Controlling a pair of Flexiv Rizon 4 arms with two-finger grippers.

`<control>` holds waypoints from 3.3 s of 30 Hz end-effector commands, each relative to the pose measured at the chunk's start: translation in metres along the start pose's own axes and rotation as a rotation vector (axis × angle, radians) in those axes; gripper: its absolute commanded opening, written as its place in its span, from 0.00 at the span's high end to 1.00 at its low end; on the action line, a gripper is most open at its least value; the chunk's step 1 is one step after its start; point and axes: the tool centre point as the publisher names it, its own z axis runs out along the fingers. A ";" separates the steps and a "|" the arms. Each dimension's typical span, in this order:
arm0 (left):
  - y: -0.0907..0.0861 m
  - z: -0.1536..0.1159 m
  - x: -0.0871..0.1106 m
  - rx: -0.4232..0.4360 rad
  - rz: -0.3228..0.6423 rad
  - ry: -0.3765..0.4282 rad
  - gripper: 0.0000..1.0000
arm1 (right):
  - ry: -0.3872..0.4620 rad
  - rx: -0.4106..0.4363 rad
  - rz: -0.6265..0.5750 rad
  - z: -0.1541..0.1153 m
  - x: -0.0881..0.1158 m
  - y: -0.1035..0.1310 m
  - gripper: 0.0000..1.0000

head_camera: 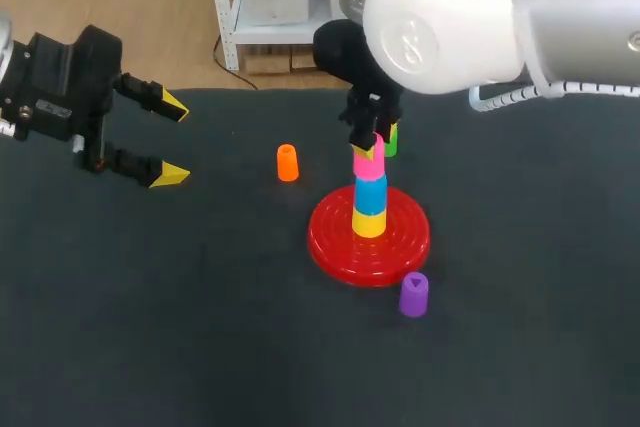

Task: Pick up and stack the cylinders on the red base in this order: pink,purple,orange,green

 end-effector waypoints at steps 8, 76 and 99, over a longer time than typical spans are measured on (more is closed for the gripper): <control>0.000 0.001 0.001 -0.001 0.002 -0.002 0.00 | -0.009 -0.007 -0.005 0.002 0.011 0.003 1.00; 0.000 0.001 0.001 -0.001 0.002 -0.002 0.00 | -0.059 0.097 -0.018 -0.007 0.081 0.029 0.00; 0.000 0.001 0.001 -0.001 0.002 -0.002 0.00 | -0.085 0.065 -0.043 0.007 0.091 0.027 0.00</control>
